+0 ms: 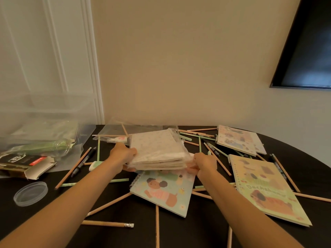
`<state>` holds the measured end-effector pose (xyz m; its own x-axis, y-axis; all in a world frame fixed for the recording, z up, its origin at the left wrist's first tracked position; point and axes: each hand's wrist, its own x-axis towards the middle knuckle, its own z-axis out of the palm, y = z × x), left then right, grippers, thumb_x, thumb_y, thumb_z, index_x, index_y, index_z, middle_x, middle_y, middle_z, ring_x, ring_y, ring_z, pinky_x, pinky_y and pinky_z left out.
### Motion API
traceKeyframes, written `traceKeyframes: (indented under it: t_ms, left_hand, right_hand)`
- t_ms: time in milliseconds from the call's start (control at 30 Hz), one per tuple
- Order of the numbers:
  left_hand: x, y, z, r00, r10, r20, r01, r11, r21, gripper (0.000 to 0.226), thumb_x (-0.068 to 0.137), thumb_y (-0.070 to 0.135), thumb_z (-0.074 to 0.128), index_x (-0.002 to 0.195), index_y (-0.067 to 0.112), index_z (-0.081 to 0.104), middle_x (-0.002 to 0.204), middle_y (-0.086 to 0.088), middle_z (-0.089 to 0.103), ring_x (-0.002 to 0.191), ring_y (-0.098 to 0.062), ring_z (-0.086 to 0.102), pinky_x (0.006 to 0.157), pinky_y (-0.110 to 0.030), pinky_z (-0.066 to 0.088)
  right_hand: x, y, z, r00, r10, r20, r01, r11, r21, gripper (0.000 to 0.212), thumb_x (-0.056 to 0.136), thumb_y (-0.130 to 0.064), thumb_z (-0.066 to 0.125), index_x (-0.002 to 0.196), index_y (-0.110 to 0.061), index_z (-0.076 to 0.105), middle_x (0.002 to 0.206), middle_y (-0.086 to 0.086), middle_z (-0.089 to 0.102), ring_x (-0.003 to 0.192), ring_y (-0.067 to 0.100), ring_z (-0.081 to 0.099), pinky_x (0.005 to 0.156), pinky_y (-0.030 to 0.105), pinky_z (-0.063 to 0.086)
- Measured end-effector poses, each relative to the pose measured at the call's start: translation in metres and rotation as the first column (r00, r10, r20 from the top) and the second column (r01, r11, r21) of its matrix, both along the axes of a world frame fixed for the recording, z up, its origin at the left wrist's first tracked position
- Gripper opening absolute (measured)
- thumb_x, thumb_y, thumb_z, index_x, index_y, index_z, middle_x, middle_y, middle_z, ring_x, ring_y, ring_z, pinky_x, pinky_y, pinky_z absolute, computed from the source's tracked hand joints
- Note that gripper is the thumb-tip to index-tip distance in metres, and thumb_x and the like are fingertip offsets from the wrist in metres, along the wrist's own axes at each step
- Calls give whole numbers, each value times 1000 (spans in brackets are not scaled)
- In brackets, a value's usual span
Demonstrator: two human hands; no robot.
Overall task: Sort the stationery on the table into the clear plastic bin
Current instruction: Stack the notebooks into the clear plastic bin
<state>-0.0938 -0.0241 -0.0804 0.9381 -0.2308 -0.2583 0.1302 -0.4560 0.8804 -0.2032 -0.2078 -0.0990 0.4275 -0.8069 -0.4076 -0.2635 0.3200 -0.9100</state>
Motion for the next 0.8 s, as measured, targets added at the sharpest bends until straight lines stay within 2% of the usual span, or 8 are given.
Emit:
traceKeyframes:
  t_ms: [167,300,367,467,600,667,733,800]
  left_hand:
    - [2,-6,5,978,-73,-198,49,991,-125,23,94,28,53,103,7,52,81,-11,59,65,-19,56,33,-20,46]
    - [3,-6,3,948,-166,-272,82,952,-294,26,92,32,56,103,9,55,87,-14,66,78,-25,64,53,-38,58]
    - [1,-4,4,947,-180,-268,68,923,-379,24,93,23,54,111,6,52,90,-16,67,80,-27,65,53,-41,58]
    - [-6,0,7,960,-178,-214,66,893,-446,22,96,19,50,114,7,50,87,-15,66,75,-26,64,46,-37,57]
    - [-20,7,23,986,-130,-107,59,861,-504,20,97,20,48,113,8,49,90,-12,65,74,-22,63,45,-33,56]
    - [-26,12,33,994,-91,-56,50,857,-514,22,96,23,48,110,7,52,92,-10,64,79,-21,62,53,-31,56]
    - [-31,17,43,998,-55,18,57,847,-528,19,96,24,48,102,8,57,91,-8,64,82,-19,60,65,-31,51]
    - [-32,21,52,998,-28,65,59,833,-551,16,95,24,48,96,10,57,92,-7,63,83,-18,60,69,-31,49]
  right_hand:
    - [3,-5,-2,999,-15,49,11,998,63,37,87,1,50,123,-2,46,107,18,57,70,24,58,71,42,58]
    - [1,-5,2,994,-29,103,14,989,149,34,85,7,49,118,-2,48,82,14,52,67,23,55,72,38,57]
    - [-2,-2,6,988,-49,145,18,977,211,33,83,9,51,114,-2,50,80,14,52,71,23,57,76,38,57]
    - [-6,4,14,974,-79,212,16,959,284,11,80,11,53,88,2,51,78,17,54,85,26,60,85,43,55]
    - [-10,8,23,946,-103,308,-8,942,336,19,80,12,46,71,-4,44,75,17,54,67,20,58,88,45,54]
    - [-15,13,32,924,-120,364,-10,942,335,21,81,13,45,71,-5,46,66,13,51,61,17,61,79,39,57]
    - [-17,19,41,893,-141,427,-21,936,353,29,81,15,42,61,-7,40,58,9,45,39,11,51,51,24,53]
    - [-15,26,46,880,-128,456,-54,929,365,30,76,16,41,57,-8,38,69,12,56,48,12,53,43,19,41]
